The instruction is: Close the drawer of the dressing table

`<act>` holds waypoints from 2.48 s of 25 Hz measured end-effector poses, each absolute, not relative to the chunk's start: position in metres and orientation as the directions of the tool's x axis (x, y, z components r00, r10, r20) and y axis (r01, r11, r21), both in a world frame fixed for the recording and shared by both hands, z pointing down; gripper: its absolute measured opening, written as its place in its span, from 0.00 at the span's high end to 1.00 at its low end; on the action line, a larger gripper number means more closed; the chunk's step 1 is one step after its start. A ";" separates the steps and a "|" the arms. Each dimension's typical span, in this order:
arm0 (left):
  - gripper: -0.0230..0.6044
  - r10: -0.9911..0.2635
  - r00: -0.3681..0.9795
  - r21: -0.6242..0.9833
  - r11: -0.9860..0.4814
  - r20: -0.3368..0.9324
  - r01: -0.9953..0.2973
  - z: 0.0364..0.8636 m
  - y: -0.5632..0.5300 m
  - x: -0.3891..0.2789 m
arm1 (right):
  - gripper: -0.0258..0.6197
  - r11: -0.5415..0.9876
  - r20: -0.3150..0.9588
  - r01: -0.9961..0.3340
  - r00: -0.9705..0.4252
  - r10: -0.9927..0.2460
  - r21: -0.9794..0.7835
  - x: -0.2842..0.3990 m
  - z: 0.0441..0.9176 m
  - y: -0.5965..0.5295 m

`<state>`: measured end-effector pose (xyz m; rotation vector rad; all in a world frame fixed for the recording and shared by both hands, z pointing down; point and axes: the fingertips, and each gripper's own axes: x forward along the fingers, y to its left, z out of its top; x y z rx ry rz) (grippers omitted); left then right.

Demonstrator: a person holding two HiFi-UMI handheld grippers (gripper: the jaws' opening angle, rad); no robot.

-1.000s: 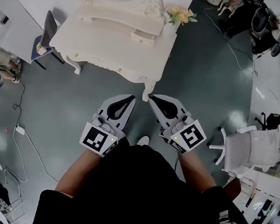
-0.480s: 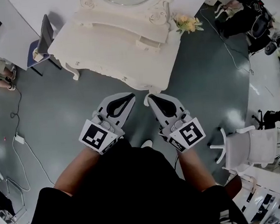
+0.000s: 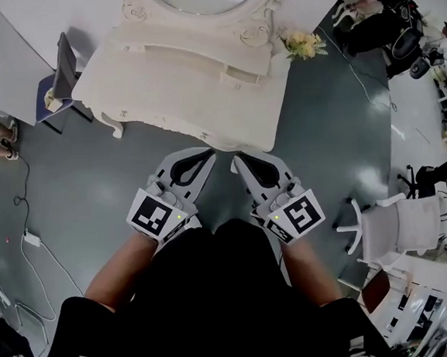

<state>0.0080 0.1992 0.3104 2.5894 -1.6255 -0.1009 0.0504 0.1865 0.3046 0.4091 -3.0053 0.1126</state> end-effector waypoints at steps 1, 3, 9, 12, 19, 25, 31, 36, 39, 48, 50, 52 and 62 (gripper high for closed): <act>0.97 -0.901 0.433 0.109 -0.432 -0.012 -0.895 0.312 0.196 0.004 | 0.96 0.960 0.117 -0.274 -0.957 -0.266 -0.060 0.048 0.306 0.185; 0.97 -0.901 0.434 0.119 -0.432 -0.013 -0.894 0.314 0.191 -0.002 | 0.96 0.957 0.125 -0.281 -0.954 -0.272 -0.064 0.044 0.308 0.181; 0.97 -0.898 0.438 0.135 -0.430 0.038 -0.893 0.326 0.165 -0.004 | 0.96 0.950 0.142 -0.302 -0.947 -0.288 -0.081 0.045 0.318 0.153; 0.97 -0.899 0.437 0.132 -0.429 0.030 -0.893 0.324 0.146 -0.002 | 0.96 0.951 0.140 -0.297 -0.949 -0.284 -0.083 0.046 0.322 0.134; 0.97 -0.902 0.430 0.118 -0.425 0.022 -0.897 0.322 0.085 -0.003 | 0.96 0.955 0.128 -0.284 -0.954 -0.272 -0.081 0.044 0.322 0.071; 0.97 -0.908 0.415 0.098 -0.408 0.058 -0.908 0.315 0.028 -0.001 | 0.96 0.955 0.113 -0.286 -0.954 -0.276 -0.078 0.048 0.318 0.013; 0.97 -0.902 0.426 0.087 -0.419 0.073 -0.904 0.316 -0.012 0.009 | 0.96 0.950 0.118 -0.299 -0.950 -0.288 -0.091 0.058 0.323 -0.032; 0.97 -0.891 0.447 0.095 -0.439 0.084 -0.893 0.321 -0.033 0.018 | 0.96 0.941 0.147 -0.320 -0.941 -0.303 -0.108 0.062 0.337 -0.061; 0.97 -0.875 0.474 0.099 -0.466 0.097 -0.879 0.325 -0.041 0.020 | 0.96 0.930 0.155 -0.347 -0.932 -0.329 -0.117 0.060 0.343 -0.072; 0.97 -0.806 0.584 0.127 -0.572 0.092 -0.810 0.343 -0.077 -0.012 | 0.96 0.870 0.242 -0.476 -0.866 -0.438 -0.127 0.030 0.379 -0.105; 0.97 -0.784 0.615 0.130 -0.603 0.089 -0.787 0.347 -0.086 -0.022 | 0.96 0.845 0.265 -0.519 -0.839 -0.475 -0.130 0.022 0.389 -0.113; 0.97 -0.761 0.643 0.129 -0.631 0.089 -0.765 0.352 -0.096 -0.034 | 0.96 0.815 0.285 -0.565 -0.808 -0.515 -0.128 0.015 0.399 -0.120; 0.97 -0.671 0.735 0.104 -0.727 0.103 -0.678 0.389 -0.131 -0.069 | 0.96 0.626 0.367 -0.769 -0.623 -0.691 -0.128 0.000 0.470 -0.153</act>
